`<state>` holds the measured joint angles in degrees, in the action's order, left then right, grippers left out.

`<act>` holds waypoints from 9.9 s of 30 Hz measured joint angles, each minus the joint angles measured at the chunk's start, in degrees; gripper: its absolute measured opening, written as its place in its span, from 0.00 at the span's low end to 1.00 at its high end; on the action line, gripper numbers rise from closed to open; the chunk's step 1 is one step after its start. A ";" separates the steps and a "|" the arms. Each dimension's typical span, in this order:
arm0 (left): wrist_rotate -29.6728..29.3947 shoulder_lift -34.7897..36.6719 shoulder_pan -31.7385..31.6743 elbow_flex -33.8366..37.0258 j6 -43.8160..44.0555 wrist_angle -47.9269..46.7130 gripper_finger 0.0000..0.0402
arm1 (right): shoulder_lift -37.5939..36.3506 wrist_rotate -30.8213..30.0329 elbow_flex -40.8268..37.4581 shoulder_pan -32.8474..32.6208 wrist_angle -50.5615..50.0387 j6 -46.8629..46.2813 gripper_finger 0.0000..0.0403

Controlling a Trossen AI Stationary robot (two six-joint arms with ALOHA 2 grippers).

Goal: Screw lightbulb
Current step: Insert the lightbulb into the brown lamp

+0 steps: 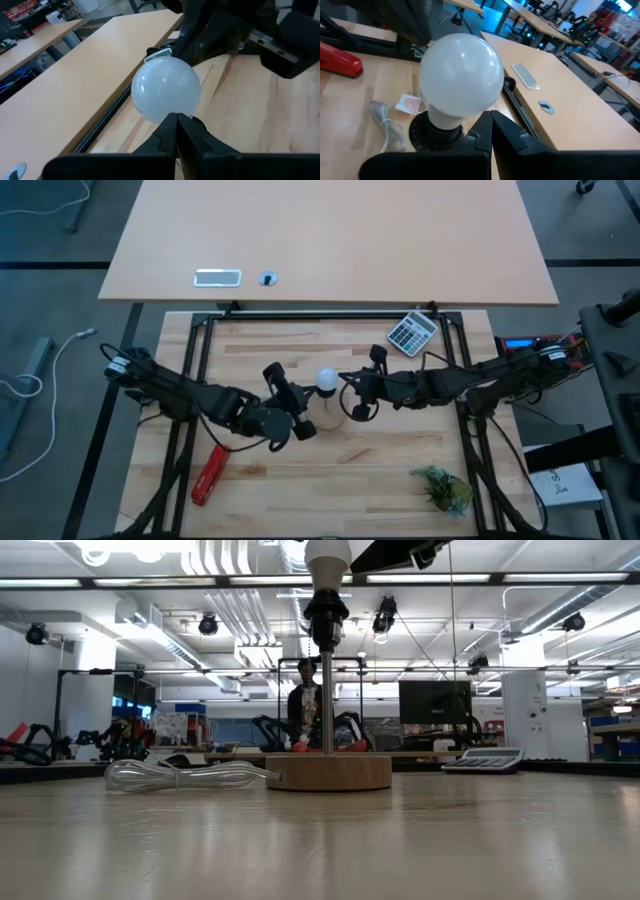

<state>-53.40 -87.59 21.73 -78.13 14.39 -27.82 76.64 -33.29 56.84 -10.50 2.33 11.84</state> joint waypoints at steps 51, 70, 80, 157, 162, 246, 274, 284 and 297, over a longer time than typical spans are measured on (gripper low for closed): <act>0.45 -1.66 -1.81 -0.15 2.16 -1.71 0.00 | -0.52 1.68 -0.02 -1.26 0.30 1.74 0.00; -1.50 -1.38 -1.30 -1.08 2.64 -3.82 0.00 | -0.72 -4.66 -0.02 -3.26 -2.06 0.39 0.00; 3.03 -1.47 -0.97 -1.22 3.10 -1.54 0.00 | -0.61 0.89 -0.02 -0.20 -0.44 0.77 0.00; 3.27 0.91 0.14 -0.81 6.60 -5.77 0.00 | 0.20 -3.72 -0.07 -0.48 -1.83 1.60 0.00; 3.89 -0.44 -0.90 -0.81 5.40 -4.80 0.00 | 0.17 0.60 -0.07 -0.22 1.17 2.46 0.00; 3.60 -1.10 -1.93 -1.22 5.64 -4.54 0.00 | 0.35 3.49 -0.04 -0.29 2.08 1.61 0.00; 3.40 -0.44 -0.98 -1.31 7.41 -5.78 0.00 | 0.26 0.07 -0.04 0.89 0.15 -0.02 0.00; 3.39 -0.72 -2.89 -0.96 6.97 -5.68 0.00 | 0.35 4.56 -0.04 1.31 0.24 0.19 0.00; 2.98 -0.70 -3.25 -0.08 7.78 -6.25 0.00 | 0.31 6.68 -0.04 -0.56 0.38 -0.41 0.00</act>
<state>-50.42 -88.29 18.48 -78.21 22.17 -34.07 76.95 -26.61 56.80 -11.06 2.71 11.43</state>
